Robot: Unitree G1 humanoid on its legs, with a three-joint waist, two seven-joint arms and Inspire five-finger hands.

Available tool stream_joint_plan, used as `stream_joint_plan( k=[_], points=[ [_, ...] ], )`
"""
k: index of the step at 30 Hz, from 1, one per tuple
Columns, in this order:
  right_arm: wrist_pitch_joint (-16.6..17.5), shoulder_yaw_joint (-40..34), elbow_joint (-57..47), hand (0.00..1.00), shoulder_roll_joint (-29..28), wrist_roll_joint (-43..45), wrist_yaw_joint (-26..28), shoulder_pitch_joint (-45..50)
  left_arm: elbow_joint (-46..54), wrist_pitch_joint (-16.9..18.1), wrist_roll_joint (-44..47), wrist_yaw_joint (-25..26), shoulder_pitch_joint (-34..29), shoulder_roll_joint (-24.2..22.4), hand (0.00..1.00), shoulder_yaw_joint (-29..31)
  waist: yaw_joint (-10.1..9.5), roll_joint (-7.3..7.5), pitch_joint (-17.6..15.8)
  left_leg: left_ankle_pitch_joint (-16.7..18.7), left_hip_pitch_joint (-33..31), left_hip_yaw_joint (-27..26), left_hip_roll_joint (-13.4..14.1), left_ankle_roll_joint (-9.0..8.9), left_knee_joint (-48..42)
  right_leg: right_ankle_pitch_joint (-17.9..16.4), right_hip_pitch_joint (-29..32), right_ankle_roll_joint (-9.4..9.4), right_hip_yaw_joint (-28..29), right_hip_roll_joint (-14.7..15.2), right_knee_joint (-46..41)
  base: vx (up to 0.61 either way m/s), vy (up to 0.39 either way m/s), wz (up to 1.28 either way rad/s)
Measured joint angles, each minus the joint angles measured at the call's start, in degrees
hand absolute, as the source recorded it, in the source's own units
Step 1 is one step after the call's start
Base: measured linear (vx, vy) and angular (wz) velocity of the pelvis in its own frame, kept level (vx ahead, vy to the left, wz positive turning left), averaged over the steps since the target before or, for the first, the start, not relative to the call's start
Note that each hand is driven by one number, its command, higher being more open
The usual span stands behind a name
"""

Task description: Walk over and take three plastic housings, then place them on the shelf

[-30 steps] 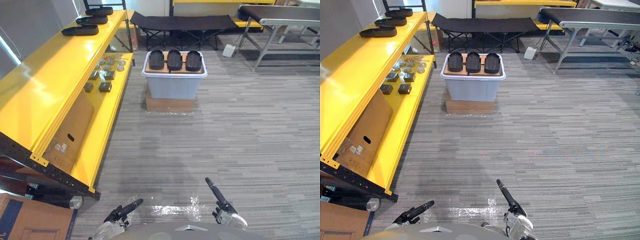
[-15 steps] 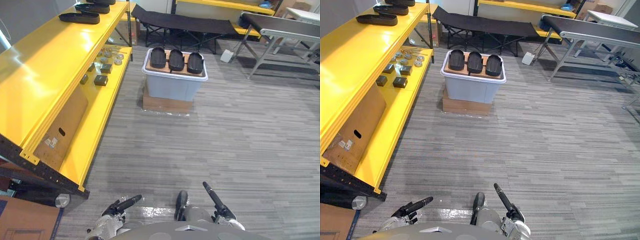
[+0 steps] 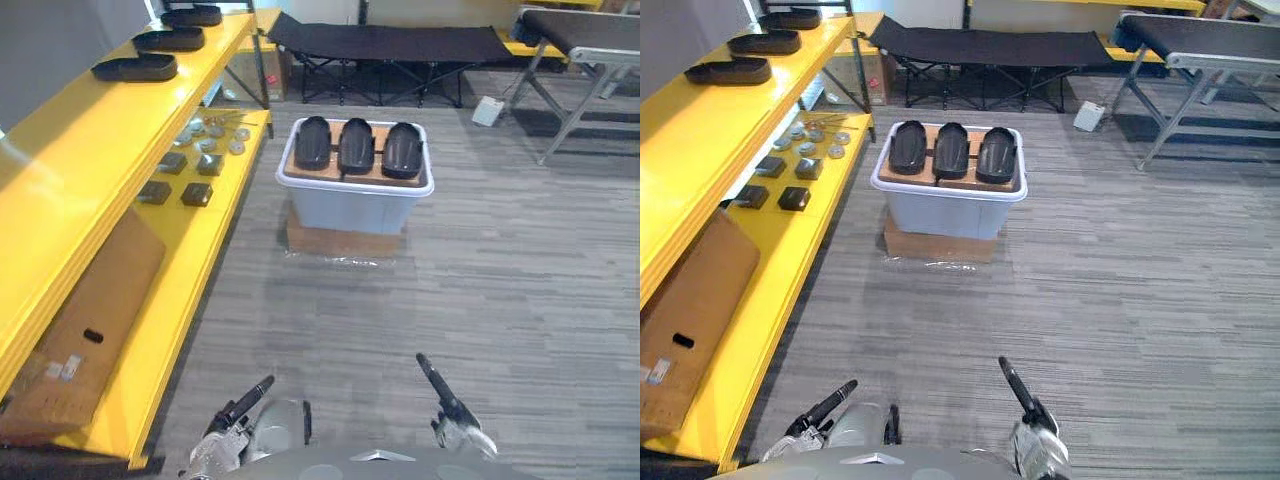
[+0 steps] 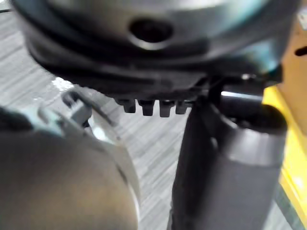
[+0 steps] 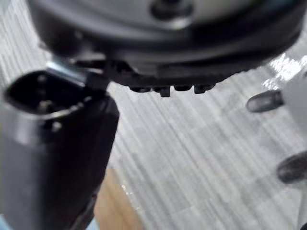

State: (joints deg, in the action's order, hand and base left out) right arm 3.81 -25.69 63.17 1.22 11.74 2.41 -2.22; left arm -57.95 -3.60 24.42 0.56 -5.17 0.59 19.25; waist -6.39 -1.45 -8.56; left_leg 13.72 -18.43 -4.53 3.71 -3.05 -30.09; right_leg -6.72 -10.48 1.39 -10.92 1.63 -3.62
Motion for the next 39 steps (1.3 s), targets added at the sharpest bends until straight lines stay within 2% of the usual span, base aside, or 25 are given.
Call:
stream_joint_plan(
  k=[2,4,5,6,8,9,10,11,12,13,14,15,18,20,21,22,23,24,27,29,31,33,35,36,39],
  points=[
    [0.5,2.9,-1.4,1.0,0.0,0.4,-0.6,0.0,0.0,0.3,-0.3,-0.1,-0.3,-0.2,1.0,0.8,-0.02,-0.13,-0.1,-6.0,-0.6,0.5,0.1,-0.4,12.9,-3.3,-2.2,-1.56,0.8,0.4,-0.6,0.37,0.167,-0.35],
    [0.5,5.8,-1.5,1.0,-0.5,0.4,-0.7,0.0,0.1,1.2,-0.5,-0.2,-1.3,0.5,1.0,0.9,-0.25,0.51,0.2,-13.7,-0.2,-0.5,-0.3,1.47,12.1,-7.4,-4.2,-2.38,2.0,1.4,-2.5,0.46,0.24,-0.2],
    [0.4,6.4,-1.6,1.0,-1.7,0.4,-0.7,-0.6,0.1,1.5,-0.6,-0.2,-1.2,1.8,1.0,0.9,-0.54,3.24,0.0,-14.1,0.0,-1.1,-2.3,2.97,11.1,-9.2,-4.5,-1.96,2.8,3.2,-4.0,0.51,0.224,-0.1],
    [0.4,6.7,-1.6,1.0,-2.1,0.4,-0.7,-1.0,0.1,1.9,-0.8,0.0,-0.9,2.2,1.0,0.8,-0.57,4.36,-0.2,-13.2,0.0,-1.5,-2.9,4.31,10.5,-9.3,-4.3,-1.7,3.3,3.9,-4.9,0.61,0.215,0.02],
    [0.2,6.7,-1.9,1.0,-2.6,-0.2,-0.7,-0.8,-0.1,2.1,-0.8,1.4,-0.2,2.8,1.0,-0.4,-1.13,5.03,-0.4,-9.9,0.9,-1.8,-5.0,7.05,9.0,-7.6,-1.5,-4.04,7.1,5.8,-13.0,0.58,0.234,0.13],
    [0.1,6.7,-1.9,1.0,-2.6,-0.3,-0.6,-0.6,-0.1,2.1,-0.8,1.8,0.1,2.7,1.0,-0.6,-1.2,5.01,-0.5,-9.1,1.9,-2.3,-5.4,7.31,9.1,-7.0,-0.5,-5.01,8.2,6.4,-16.5,0.46,0.224,0.04],
    [0.1,6.7,-1.3,1.0,-2.7,-0.4,-0.3,-0.4,-0.2,2.1,-0.8,2.5,-0.2,2.8,1.0,-1.5,-1.24,4.76,-0.6,-7.4,4.8,-2.7,-6.2,7.79,9.9,-4.4,3.0,-9.61,10.0,7.4,-27.1,0.45,0.202,-0.16],
    [0.2,6.7,-0.6,1.0,-3.2,-1.5,0.0,-0.2,-0.2,2.1,-0.8,3.2,-0.7,2.8,1.0,-1.8,-0.91,4.48,-0.8,-5.9,8.5,-3.1,-6.8,8.17,11.3,0.1,8.6,-17.04,11.4,8.5,-40.5,0.44,0.183,-0.15],
    [0.3,6.7,-0.1,1.0,-3.3,-2.4,0.1,0.1,-0.3,2.1,-0.9,3.4,-0.9,2.9,1.0,-2.1,-0.55,4.27,-0.9,-5.5,10.4,-2.8,-7.1,8.07,11.8,0.3,10.9,-16.73,11.0,9.0,-46.2,0.43,0.152,-0.09],
    [0.6,6.7,0.2,1.0,-3.0,-2.8,0.5,0.5,-0.3,2.3,-0.9,4.1,-1.2,2.9,1.0,-3.0,-0.05,3.48,-1.2,-4.6,14.4,-2.6,-7.7,8.11,13.8,-1.2,15.1,-13.95,8.3,10.8,-53.5,0.42,0.123,0.1],
    [1.3,6.8,-0.1,1.0,-2.2,-4.5,0.9,0.1,-0.5,2.4,-0.9,4.9,-0.9,2.9,1.0,-4.1,0.47,3.26,-1.0,-4.0,18.0,-2.1,-7.8,8.19,15.7,-4.0,17.8,-9.5,3.9,12.2,-54.5,0.47,0.125,0.2],
    [1.9,6.6,-0.1,1.0,-1.9,-4.5,0.9,0.3,-0.6,2.5,-0.7,5.0,-0.3,3.1,1.0,-5.1,0.7,2.66,-1.1,-3.8,20.7,-1.8,-7.5,8.17,17.3,-5.4,20.0,-7.2,0.6,12.7,-50.9,0.37,0.068,0.3],
    [2.0,6.0,-0.7,1.0,-1.9,-4.5,0.9,0.1,-0.6,2.1,0.0,3.7,1.5,3.1,1.0,-5.5,2.04,2.67,-1.0,-2.7,23.3,1.1,-6.7,7.5,18.5,-5.7,22.1,-6.25,-2.0,11.6,-34.0,0.39,-0.065,0.53],
    [1.7,6.0,-1.0,1.0,-2.0,-4.5,1.0,-0.2,-0.5,2.0,0.5,2.5,2.8,2.6,1.0,-5.7,2.89,2.56,-0.9,-1.5,24.0,3.6,-5.7,5.77,18.3,-3.3,22.4,-6.81,-0.8,9.8,-20.5,0.48,-0.203,0.66],
    [1.1,6.0,-0.9,1.0,-2.1,-4.6,0.9,-0.3,-0.3,1.9,0.5,2.0,3.2,2.2,1.0,-5.7,3.19,2.86,-0.5,-0.3,24.9,4.6,-5.1,3.95,18.3,1.7,22.1,-6.32,0.3,8.7,-13.9,0.46,-0.266,0.53],
    [0.5,5.9,-0.7,1.0,-2.6,-4.6,0.9,-0.1,0.2,1.6,0.5,2.0,3.1,2.2,1.0,-5.2,3.04,4.14,0.3,0.9,25.8,5.5,-5.2,2.15,18.3,9.8,21.6,-5.11,0.2,8.0,-9.1,0.47,-0.297,0.44],
    [0.4,5.9,-0.4,1.0,-2.8,-4.6,0.8,0.1,-0.1,1.3,0.5,2.0,2.8,2.4,1.0,-4.8,2.95,5.02,1.0,1.7,26.3,5.8,-5.2,1.31,18.3,10.1,21.2,-4.25,-0.2,7.9,-8.7,0.46,-0.287,0.09],
    [0.1,5.2,-0.1,1.0,-1.9,-4.6,0.6,0.1,-0.7,0.8,0.5,2.9,2.6,0.6,1.0,-4.4,2.51,1.67,1.8,2.4,27.1,6.1,-2.5,0.83,18.3,9.8,20.8,-3.08,-1.5,5.4,-9.5,0.45,-0.258,-0.06],
    [-0.1,4.3,0.0,1.0,-0.8,-4.6,-0.3,0.4,-1.9,0.5,0.6,2.9,2.4,-2.0,1.0,-2.0,2.31,-1.62,2.4,2.4,27.1,4.8,1.1,-0.01,15.4,6.9,18.3,-1.61,-2.0,2.1,-7.6,0.39,-0.228,-0.12],
    [-0.1,4.5,-0.1,1.0,-0.6,-4.6,-0.7,1.7,-2.3,1.0,-0.1,2.5,2.4,-1.7,1.0,0.0,1.98,-0.36,1.6,1.5,20.1,3.1,2.3,-3.11,-3.1,5.6,13.1,-0.64,-2.0,0.9,-3.7,0.33,-0.191,0.05],
    [0.3,4.4,0.4,1.0,0.1,-4.7,-0.7,2.9,-2.3,1.0,-0.3,2.7,1.8,-1.2,1.0,0.2,1.75,-0.35,1.1,4.1,16.4,0.0,4.6,-3.35,-8.6,5.4,8.2,-0.32,-2.5,0.4,-0.7,0.23,-0.092,0.03],
    [1.7,4.4,0.1,1.0,0.4,-4.7,-0.6,3.9,-2.3,1.0,-0.3,2.5,1.3,-0.9,1.0,-0.1,2.03,-0.37,1.1,4.2,13.3,-3.3,6.5,-2.74,-3.9,5.0,6.4,-0.95,-3.1,0.4,1.3,0.16,-0.027,0.03],
    [2.6,4.8,-0.1,1.0,0.7,-4.7,-0.6,5.4,-2.3,1.0,-0.3,2.4,1.3,-0.6,1.0,-0.1,1.99,-0.5,1.1,0.4,11.6,-3.7,7.5,-2.3,7.2,4.5,5.9,-2.22,-3.1,0.6,1.8,0.18,0.095,-0.1],
    [2.8,5.1,0.0,1.0,0.6,-4.7,-0.6,6.3,-2.7,1.0,-0.2,2.5,1.5,-0.4,1.0,0.1,2.0,0.1,1.1,-4.7,12.2,-4.1,6.8,-2.76,10.5,4.0,5.9,-3.2,-2.7,1.4,1.5,0.19,0.149,-0.13],
    [3.2,5.0,-0.3,1.0,-0.2,-6.0,-0.1,7.0,-2.8,1.0,-0.5,2.4,2.2,1.1,1.0,0.2,2.54,2.56,0.9,-6.7,14.5,-5.4,3.2,-1.93,16.3,3.6,6.2,-5.03,-3.0,4.6,1.6,0.17,0.139,0.04]
  ],
)
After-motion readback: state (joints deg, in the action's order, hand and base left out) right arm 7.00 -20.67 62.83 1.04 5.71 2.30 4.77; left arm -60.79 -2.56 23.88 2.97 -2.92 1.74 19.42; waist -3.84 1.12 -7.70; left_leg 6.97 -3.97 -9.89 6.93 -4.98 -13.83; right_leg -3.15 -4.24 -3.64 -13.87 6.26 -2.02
